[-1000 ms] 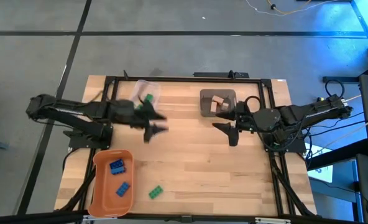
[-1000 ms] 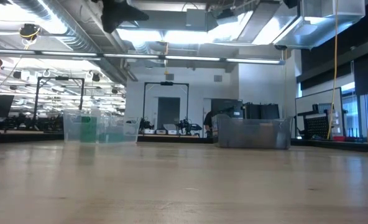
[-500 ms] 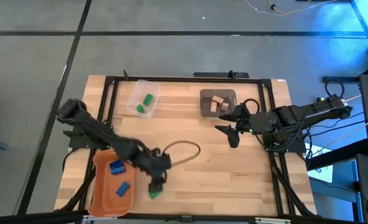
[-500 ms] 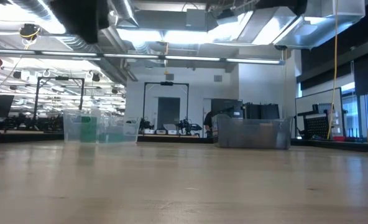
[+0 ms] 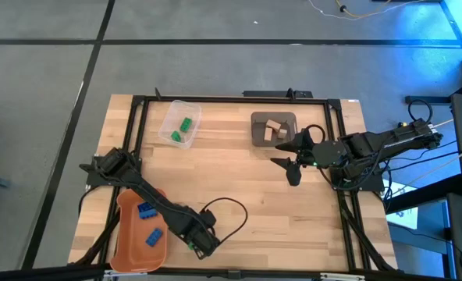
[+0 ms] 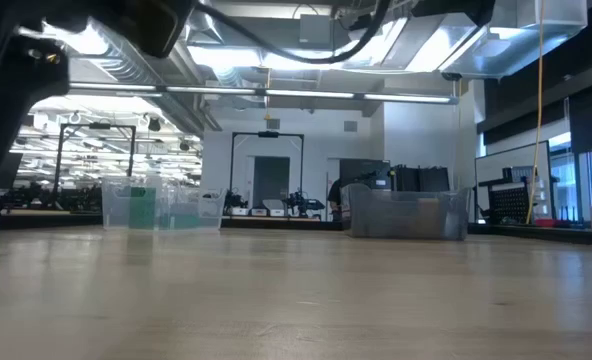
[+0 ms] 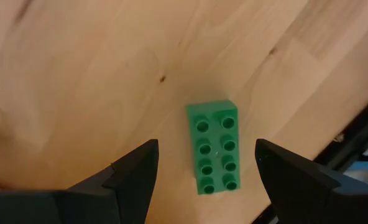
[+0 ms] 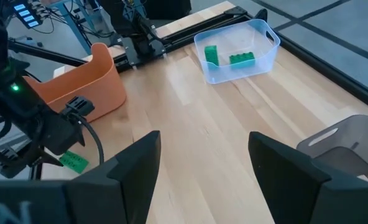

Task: Sort & place blocks by color
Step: Put the green game piece into the transparent bin

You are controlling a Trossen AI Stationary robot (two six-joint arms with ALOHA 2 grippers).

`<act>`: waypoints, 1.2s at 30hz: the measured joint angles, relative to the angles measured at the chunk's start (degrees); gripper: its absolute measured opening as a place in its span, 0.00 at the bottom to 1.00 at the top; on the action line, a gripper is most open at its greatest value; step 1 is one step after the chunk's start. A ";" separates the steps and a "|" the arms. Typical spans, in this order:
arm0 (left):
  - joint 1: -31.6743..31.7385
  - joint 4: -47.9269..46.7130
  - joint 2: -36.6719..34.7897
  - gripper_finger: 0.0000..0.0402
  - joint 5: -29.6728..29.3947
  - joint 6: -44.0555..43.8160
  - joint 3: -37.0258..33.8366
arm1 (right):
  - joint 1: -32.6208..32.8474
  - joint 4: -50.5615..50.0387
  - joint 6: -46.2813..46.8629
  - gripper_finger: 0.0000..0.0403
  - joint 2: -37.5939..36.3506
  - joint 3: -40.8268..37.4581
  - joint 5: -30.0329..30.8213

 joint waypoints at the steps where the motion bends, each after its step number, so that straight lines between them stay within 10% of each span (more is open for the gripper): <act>1: -0.15 0.18 0.54 0.64 0.13 -0.79 0.02 | 0.00 -0.05 -0.20 0.61 0.00 0.00 0.01; 28: -1.47 4.03 7.41 0.64 -1.38 -0.86 0.29 | -0.11 -1.62 -1.17 0.61 -0.02 -0.02 0.53; 36: -1.42 1.89 7.43 0.43 -1.16 3.45 0.13 | -0.11 -1.89 -0.97 0.61 0.00 -0.02 0.58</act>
